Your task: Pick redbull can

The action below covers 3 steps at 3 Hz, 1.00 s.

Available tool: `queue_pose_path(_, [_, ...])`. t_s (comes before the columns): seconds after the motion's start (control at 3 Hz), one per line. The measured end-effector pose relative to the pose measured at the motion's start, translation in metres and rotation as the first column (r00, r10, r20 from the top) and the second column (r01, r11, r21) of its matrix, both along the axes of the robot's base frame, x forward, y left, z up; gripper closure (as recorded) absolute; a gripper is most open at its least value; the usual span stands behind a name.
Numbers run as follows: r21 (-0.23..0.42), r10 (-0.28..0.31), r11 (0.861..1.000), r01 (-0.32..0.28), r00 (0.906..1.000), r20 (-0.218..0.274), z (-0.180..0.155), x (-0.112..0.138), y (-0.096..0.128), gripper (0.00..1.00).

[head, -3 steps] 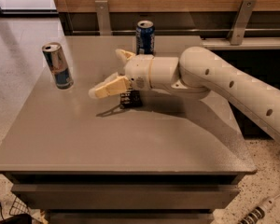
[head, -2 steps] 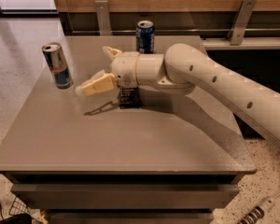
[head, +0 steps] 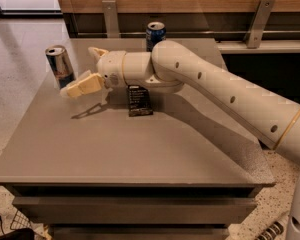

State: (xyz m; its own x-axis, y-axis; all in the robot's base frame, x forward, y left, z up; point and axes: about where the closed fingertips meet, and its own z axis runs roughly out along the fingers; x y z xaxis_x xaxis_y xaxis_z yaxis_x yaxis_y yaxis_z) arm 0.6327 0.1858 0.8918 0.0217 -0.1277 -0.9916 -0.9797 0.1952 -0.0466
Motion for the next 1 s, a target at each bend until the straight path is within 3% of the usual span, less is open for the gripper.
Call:
queue_pose_path(0.67, [0.089,0.051,0.995,-0.052,0.9986,0.012,0.004,0.015,0.041,0.0])
queue_pose_path(1.0, [0.083,0.054,0.995,-0.056,0.9983,0.021,0.002,0.011,0.056,0.0])
